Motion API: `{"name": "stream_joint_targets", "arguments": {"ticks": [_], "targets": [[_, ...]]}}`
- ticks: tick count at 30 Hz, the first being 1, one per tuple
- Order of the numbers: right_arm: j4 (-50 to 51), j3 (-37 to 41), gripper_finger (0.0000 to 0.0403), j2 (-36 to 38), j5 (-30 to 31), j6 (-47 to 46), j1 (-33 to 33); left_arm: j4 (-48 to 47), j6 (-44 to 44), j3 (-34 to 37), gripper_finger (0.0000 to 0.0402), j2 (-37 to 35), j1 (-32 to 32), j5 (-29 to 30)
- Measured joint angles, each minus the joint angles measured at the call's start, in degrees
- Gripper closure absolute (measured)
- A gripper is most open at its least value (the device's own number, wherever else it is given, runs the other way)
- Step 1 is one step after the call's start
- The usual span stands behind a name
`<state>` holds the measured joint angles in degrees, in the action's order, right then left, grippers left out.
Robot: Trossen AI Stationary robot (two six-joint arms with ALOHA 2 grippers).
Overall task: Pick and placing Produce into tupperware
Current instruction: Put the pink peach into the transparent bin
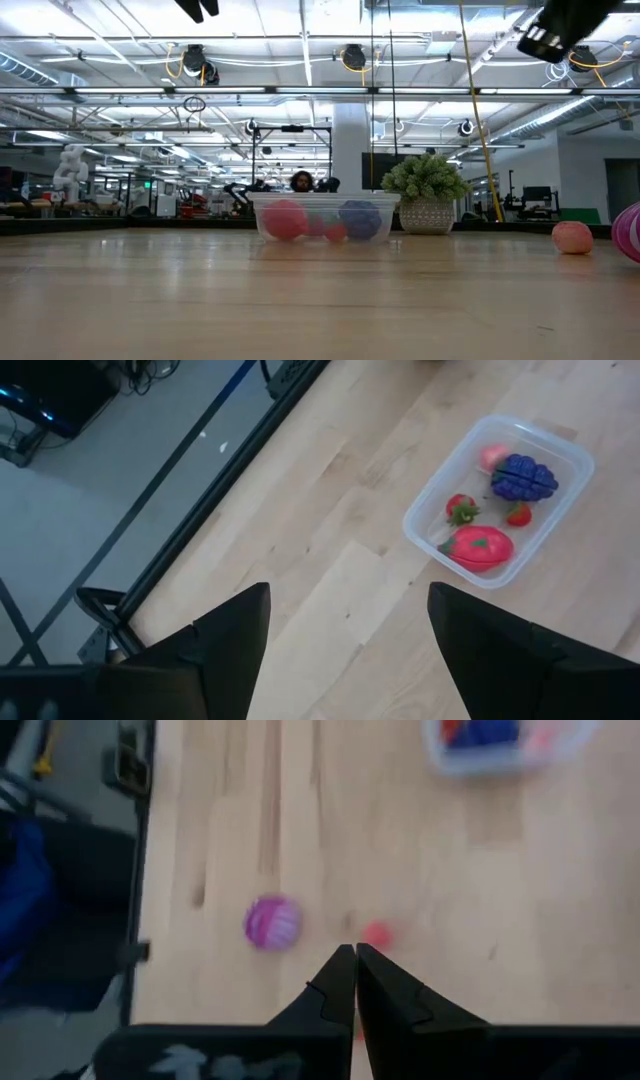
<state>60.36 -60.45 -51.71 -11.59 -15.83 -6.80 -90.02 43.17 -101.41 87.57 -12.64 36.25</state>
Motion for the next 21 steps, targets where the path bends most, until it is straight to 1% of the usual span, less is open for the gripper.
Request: {"name": "stream_joint_targets", "arguments": {"ticks": [4, 7, 10, 14, 21], "targets": [[1.3, 0.0, 0.0399, -5.5, 1.4, -7.8, -7.0, 0.0, -0.2, 0.0, 0.0124, 0.0, 0.4, -0.1], [2.4, 0.0, 0.0399, -10.5, 2.8, -9.7, -9.4, 0.0, -1.3, 0.0, 0.0124, 0.0, 0.5, -0.1], [5.5, 0.0, 0.0399, -15.4, 5.9, -9.8, -9.9, 0.0, -1.0, 0.0, 0.0124, 0.0, 0.5, -0.1], [8.6, 0.0, 0.0399, -20.0, 10.1, -9.2, -9.6, 0.0, -0.8, 0.0, 0.0124, 0.0, 0.5, -0.2], [8.3, 0.0, 0.0399, -22.7, 10.3, -9.0, -9.0, 0.0, -0.7, 0.0, 0.0124, 0.0, 0.5, -0.3]]}}
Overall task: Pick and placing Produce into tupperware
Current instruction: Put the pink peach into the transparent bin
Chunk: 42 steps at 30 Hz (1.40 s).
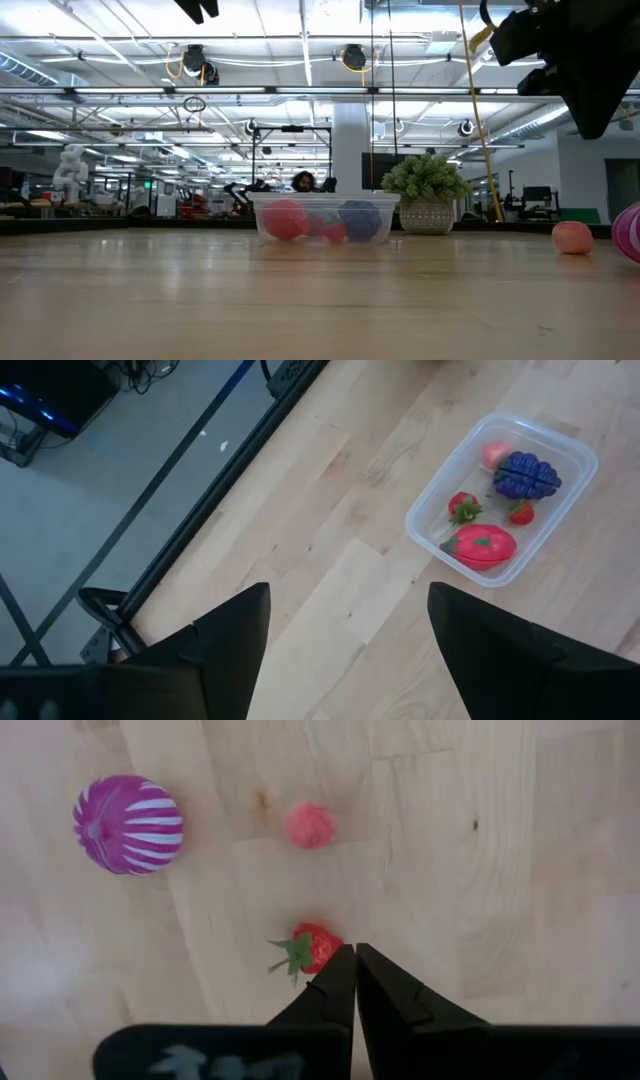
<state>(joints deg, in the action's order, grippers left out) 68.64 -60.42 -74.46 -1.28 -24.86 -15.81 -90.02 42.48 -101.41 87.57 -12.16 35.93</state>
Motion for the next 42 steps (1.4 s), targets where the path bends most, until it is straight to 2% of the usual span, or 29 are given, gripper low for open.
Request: {"name": "stream_joint_targets", "arguments": {"ticks": [22, 26, 37, 42], "targets": [[-7.8, 0.0, 0.0393, -0.1, -1.2, 0.2, 0.0, 0.0, 1.0, 0.0, 0.0124, 0.0, -0.1, -0.1], [-7.8, 0.0, 0.0358, -0.1, -2.0, -0.2, 0.0, 0.0, 1.2, 0.0, 0.0124, 0.0, -0.1, -0.1], [-9.0, 0.0, 0.0197, -0.1, -2.0, -1.5, 0.0, 0.0, 0.9, 0.0, 0.0124, 0.0, -0.1, -0.1], [-12.2, 0.0, 0.0159, -0.1, -2.0, -1.5, 0.0, 0.0, 0.9, 0.0, 0.0124, 0.0, -0.1, -0.1]]}}
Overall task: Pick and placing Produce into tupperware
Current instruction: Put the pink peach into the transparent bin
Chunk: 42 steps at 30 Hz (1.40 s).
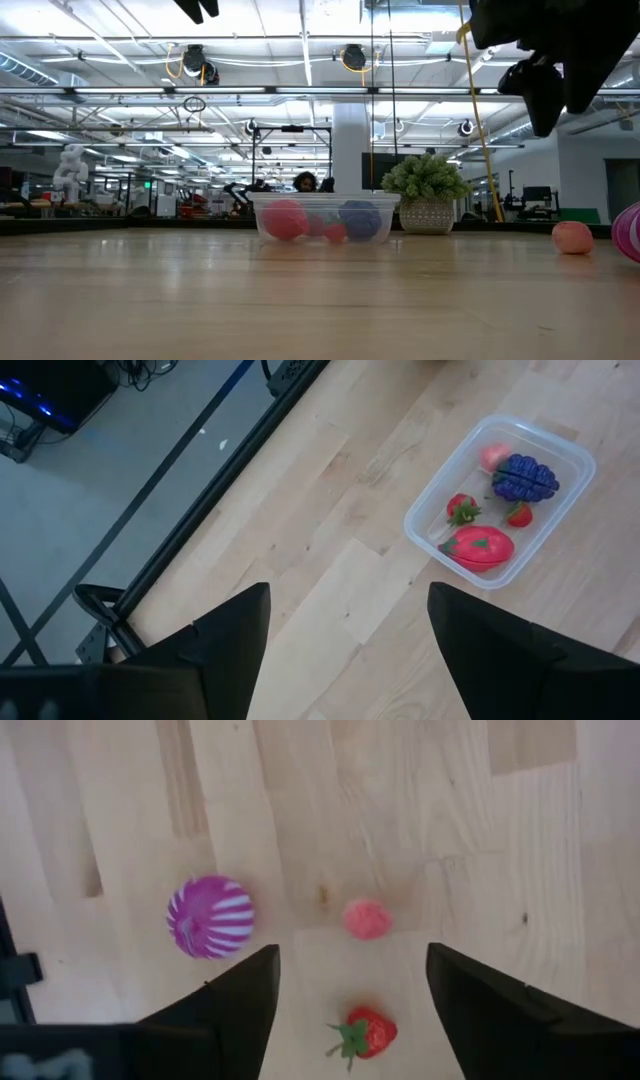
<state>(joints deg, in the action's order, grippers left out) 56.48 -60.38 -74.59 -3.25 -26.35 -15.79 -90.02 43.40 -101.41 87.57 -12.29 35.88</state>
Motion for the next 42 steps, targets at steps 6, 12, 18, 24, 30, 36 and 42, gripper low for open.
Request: {"name": "stream_joint_targets", "arguments": {"ticks": [6, 12, 18, 24, 30, 36, 42], "targets": [[-2.4, 1.4, 0.0149, 0.0, -0.2, -1.8, 0.0, 0.0, -0.1, 0.0, 0.0124, 0.0, 0.0, 0.0], [-4.9, 5.3, 0.0149, 0.0, -2.7, -3.5, 0.0, 0.0, -0.2, 0.0, 0.0124, 0.0, 0.0, 0.0], [-10.0, 9.5, 0.0149, 0.0, -3.5, -3.6, 0.0, 0.0, -0.2, 0.0, 0.0124, 0.0, 0.0, 0.0], [-14.8, 13.0, 0.0149, 0.0, -4.5, -3.2, 0.2, 0.0, -0.2, 0.0, 0.0124, 0.0, 0.0, 0.0], [-16.4, 14.7, 0.0149, 0.0, -4.5, -2.5, 1.8, 0.0, -0.2, 0.0, 0.0124, 0.0, 0.0, 0.0], [-17.4, 14.8, 0.0149, -2.2, -4.5, 0.5, 3.7, 0.0, -0.1, 0.0, 0.0124, 0.0, 0.0, 0.0], [-17.5, 14.8, 0.0149, -6.7, -6.2, 1.9, 4.9, 0.0, -0.1, 0.0, 0.0124, 0.0, 0.0, 0.0]]}}
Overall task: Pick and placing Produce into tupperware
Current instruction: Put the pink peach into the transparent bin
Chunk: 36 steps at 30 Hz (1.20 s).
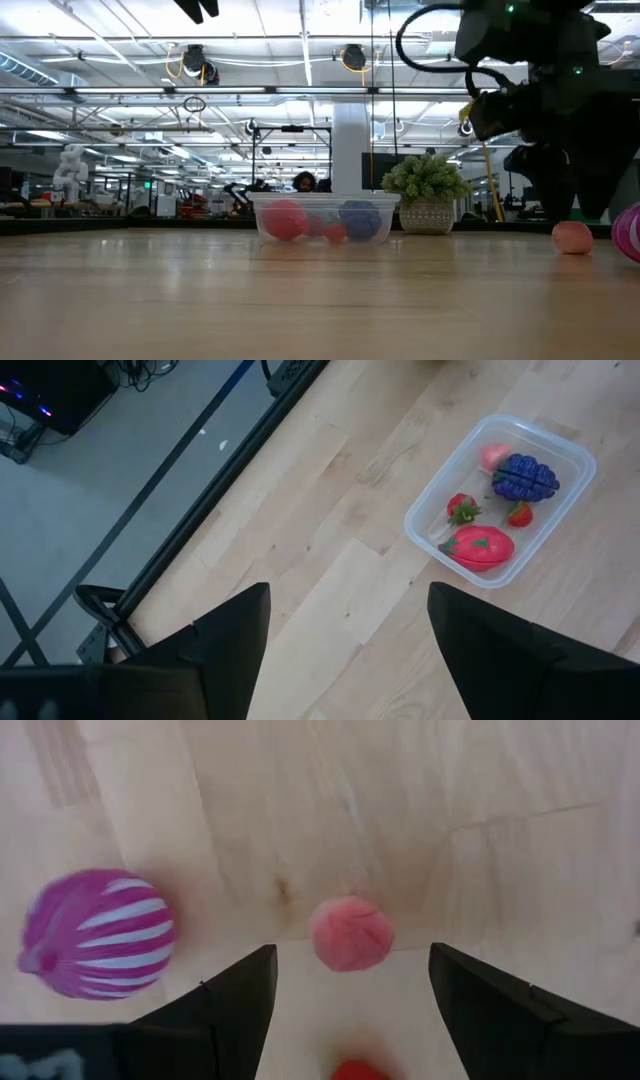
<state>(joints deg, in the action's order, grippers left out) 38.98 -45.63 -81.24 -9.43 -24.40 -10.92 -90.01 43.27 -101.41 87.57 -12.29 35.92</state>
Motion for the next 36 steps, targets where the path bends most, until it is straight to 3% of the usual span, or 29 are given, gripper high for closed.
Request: {"name": "stream_joint_targets", "arguments": {"ticks": [12, 36], "targets": [[-1.8, 0.0, 0.0149, -5.8, -1.3, 0.6, 0.1, 0.0, 0.0, 0.0, 0.0124, 0.0, 0.0, 0.0], [-3.8, 0.0, 0.0149, -6.0, -1.3, 0.4, 0.1, 0.0, 0.0, 0.0, 0.0124, 0.0, 0.0, 0.0]]}}
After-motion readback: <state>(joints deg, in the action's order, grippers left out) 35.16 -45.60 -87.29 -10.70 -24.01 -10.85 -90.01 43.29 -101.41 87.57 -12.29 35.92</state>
